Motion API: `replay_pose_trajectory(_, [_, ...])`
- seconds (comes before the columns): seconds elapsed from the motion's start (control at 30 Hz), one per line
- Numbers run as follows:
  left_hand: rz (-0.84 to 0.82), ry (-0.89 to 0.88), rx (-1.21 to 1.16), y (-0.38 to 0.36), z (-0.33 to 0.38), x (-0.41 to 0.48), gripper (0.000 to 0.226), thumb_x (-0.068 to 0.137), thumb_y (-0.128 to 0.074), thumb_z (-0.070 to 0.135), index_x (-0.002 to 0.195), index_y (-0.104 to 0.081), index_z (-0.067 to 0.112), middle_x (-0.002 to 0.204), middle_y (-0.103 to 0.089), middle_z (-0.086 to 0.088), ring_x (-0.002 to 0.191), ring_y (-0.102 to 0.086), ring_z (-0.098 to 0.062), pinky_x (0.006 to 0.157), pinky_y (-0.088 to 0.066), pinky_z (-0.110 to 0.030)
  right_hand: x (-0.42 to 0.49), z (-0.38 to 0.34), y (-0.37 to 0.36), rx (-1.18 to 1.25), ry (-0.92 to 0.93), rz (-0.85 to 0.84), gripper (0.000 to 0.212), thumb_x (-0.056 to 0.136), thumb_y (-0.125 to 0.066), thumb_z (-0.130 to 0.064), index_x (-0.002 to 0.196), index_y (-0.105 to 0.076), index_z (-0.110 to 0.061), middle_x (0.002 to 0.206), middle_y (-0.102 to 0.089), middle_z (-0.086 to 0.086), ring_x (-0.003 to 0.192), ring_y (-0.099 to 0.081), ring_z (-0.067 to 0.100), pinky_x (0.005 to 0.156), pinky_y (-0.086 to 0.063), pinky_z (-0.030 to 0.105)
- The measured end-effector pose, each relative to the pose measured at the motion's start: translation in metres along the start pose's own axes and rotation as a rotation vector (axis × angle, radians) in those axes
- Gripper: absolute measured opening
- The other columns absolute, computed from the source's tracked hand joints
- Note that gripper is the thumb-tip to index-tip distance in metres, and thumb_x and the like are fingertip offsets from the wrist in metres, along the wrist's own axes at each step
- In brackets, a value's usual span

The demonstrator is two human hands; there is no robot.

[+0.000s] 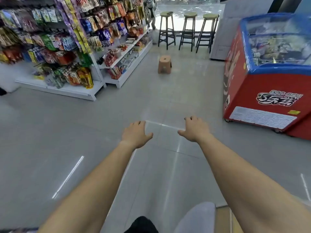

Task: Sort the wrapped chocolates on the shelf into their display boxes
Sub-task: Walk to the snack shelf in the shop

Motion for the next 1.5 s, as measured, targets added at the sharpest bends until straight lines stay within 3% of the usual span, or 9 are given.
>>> replay_pose_trajectory(0.37, [-0.058,0.036,-0.037,-0.003,-0.06,0.197,0.072,0.094,-0.048,0.056,0.15,-0.032,0.014,0.151,-0.039,-0.005,0.136,-0.039,-0.028,0.103,-0.043,-0.044,0.197,-0.029,0.004,-0.019,0.0,-0.096,0.07,0.09,-0.054,-0.055,0.144,-0.039,-0.015,0.142,-0.046,0.012,0.128,-0.046,0.033,0.1,-0.042,0.046])
replay_pose_trajectory(0.67, [-0.099,0.016,-0.055,0.063,-0.1,0.405,0.068,0.093,-0.047,0.056,0.148,-0.035,0.017,0.149,-0.041,-0.003,0.133,-0.041,-0.027,0.098,-0.042,-0.043,0.393,-0.065,0.068,0.035,-0.033,-0.106,0.068,0.091,-0.054,-0.054,0.145,-0.038,-0.016,0.143,-0.045,0.008,0.13,-0.044,0.03,0.098,-0.042,0.043])
replay_pose_trajectory(0.9, [-0.133,0.003,-0.029,0.073,-0.106,0.573,0.07,0.092,-0.046,0.057,0.149,-0.034,0.017,0.15,-0.04,-0.003,0.134,-0.04,-0.026,0.101,-0.044,-0.044,0.559,-0.043,0.081,0.061,-0.055,-0.124,0.066,0.09,-0.055,-0.054,0.142,-0.041,-0.015,0.141,-0.047,0.009,0.128,-0.045,0.03,0.098,-0.043,0.044])
replay_pose_trajectory(1.5, [-0.184,0.168,-0.126,0.138,-0.113,0.994,0.071,0.091,-0.049,0.056,0.149,-0.034,0.02,0.151,-0.04,-0.001,0.136,-0.039,-0.025,0.101,-0.044,-0.045,1.006,0.004,0.177,0.003,0.031,-0.209,0.063,0.089,-0.055,-0.056,0.138,-0.046,-0.016,0.136,-0.048,0.01,0.123,-0.048,0.032,0.098,-0.045,0.046])
Point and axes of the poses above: each hand's wrist, its own x-axis towards the middle knuckle, its own y-axis out of the back of the hand, z = x × y, the point moved 3 cm from there along x, towards the middle knuckle
